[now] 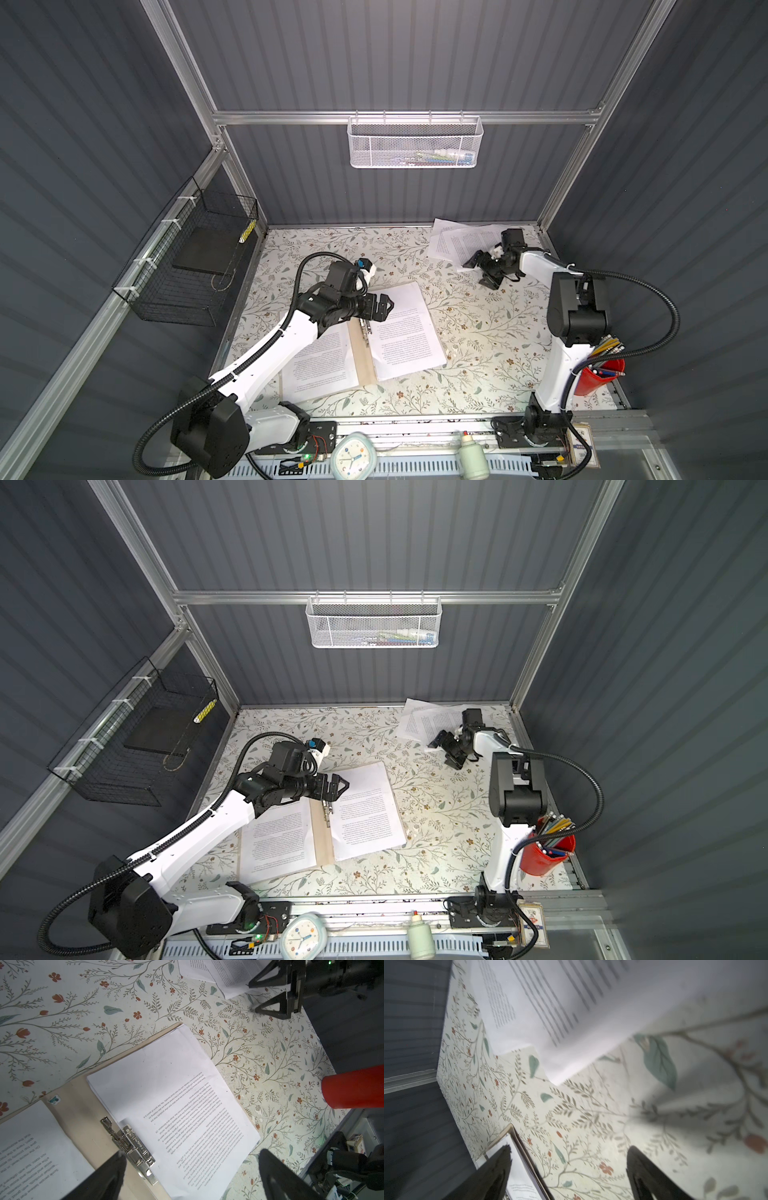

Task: Put the files into the folder
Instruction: 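Grasp the edge of another loose text sheet with the right gripper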

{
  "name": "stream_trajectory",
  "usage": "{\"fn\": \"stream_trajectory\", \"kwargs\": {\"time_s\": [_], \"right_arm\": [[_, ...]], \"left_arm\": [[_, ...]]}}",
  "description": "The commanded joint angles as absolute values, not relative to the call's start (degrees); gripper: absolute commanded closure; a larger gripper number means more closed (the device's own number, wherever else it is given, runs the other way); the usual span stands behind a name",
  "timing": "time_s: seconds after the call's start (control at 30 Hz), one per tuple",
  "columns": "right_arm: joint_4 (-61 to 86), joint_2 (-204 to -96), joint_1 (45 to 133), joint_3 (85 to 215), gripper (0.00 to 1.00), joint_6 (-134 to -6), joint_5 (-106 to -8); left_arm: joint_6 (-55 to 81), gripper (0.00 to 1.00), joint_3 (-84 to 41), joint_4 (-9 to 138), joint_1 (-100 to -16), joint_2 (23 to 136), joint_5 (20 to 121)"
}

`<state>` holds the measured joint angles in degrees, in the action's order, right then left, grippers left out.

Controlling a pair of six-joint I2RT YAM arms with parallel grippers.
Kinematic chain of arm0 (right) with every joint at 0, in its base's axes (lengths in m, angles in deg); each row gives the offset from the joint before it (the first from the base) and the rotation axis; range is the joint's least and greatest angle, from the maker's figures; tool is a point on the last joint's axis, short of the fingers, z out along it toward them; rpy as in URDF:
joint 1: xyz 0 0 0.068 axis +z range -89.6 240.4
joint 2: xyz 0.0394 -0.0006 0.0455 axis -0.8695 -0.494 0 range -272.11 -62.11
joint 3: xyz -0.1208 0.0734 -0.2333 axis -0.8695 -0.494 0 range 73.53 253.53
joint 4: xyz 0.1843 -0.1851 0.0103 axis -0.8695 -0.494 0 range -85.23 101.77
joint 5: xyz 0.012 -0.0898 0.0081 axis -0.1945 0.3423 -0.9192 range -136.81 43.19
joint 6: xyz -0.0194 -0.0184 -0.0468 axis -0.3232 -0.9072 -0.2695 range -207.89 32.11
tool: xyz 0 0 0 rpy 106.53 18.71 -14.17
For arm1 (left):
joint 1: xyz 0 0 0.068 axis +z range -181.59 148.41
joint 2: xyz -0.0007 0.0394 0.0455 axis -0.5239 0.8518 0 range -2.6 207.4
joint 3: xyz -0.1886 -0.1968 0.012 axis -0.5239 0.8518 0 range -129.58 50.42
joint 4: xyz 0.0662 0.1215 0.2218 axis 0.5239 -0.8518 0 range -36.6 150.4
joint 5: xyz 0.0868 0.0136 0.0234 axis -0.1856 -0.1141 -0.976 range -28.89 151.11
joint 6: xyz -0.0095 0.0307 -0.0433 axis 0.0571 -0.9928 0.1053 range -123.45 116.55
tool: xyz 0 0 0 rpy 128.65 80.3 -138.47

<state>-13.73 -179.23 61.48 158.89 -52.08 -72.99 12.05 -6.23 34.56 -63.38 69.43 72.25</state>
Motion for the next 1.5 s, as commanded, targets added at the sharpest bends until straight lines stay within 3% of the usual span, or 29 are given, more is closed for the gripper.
{"fn": "stream_trajectory", "kwargs": {"time_s": [0.0, 0.07, 0.2, 0.27, 0.37, 0.87, 1.07, 1.13, 1.33, 1.47], "right_arm": [[-22.96, -184.2, 63.43, 168.06, 0.13, -57.28, -66.69], [-25.79, -187.45, 63.98, 174.09, 0.12, -58.16, -63.52], [-28.39, -193.62, 64.13, 183.42, 0.1, -59.33, -65.45], [-29.92, -196.36, 64.39, 187.55, 0.01, -59.74, -67.63], [-30.71, -198.39, 65.17, 190.49, 0.01, -60.07, -68.69], [-34.08, -201.8, 67.52, 191.15, 0.01, -59.18, -68.56], [-40.25, -203.41, 67.68, 192.58, 0.01, -58.93, -66.68], [-42.31, -203.08, 68.1, 192.19, 0.01, -58.54, -61.99], [-46.3, -202.59, 69.35, 188.76, 0.01, -58.48, -56.36], [-41.34, -196.62, 69.52, 177.76, 0.01, -58.02, -57.75]], "left_arm": [[12.83, 0.0, -7.79, 33.36, -63.3, 67.78, 72.23], [12.63, 0.0, -7.49, 32.94, -63.32, 66.71, 71.49], [11.83, 0.0, -7.1, 32.22, -63.31, 66.22, 70.87], [11.41, 0.0, -7.24, 31.8, -63.32, 66.61, 70.82], [10.73, 0.0, -7.59, 31.55, -63.32, 67.06, 70.86], [9.73, 0.0, -5.96, 32.68, -63.31, 67.23, 71.46], [9.64, 0.0, -4.82, 32.98, -63.31, 66.01, 71.63], [9.57, 0.0, -4.57, 33.01, -63.31, 65.34, 71.54], [9.82, 0.0, -4.08, 33.17, -63.28, 63.35, 71.98], [10.44, 0.0, -3.09, 33.1, -63.32, 61.7, 71.71]]}}
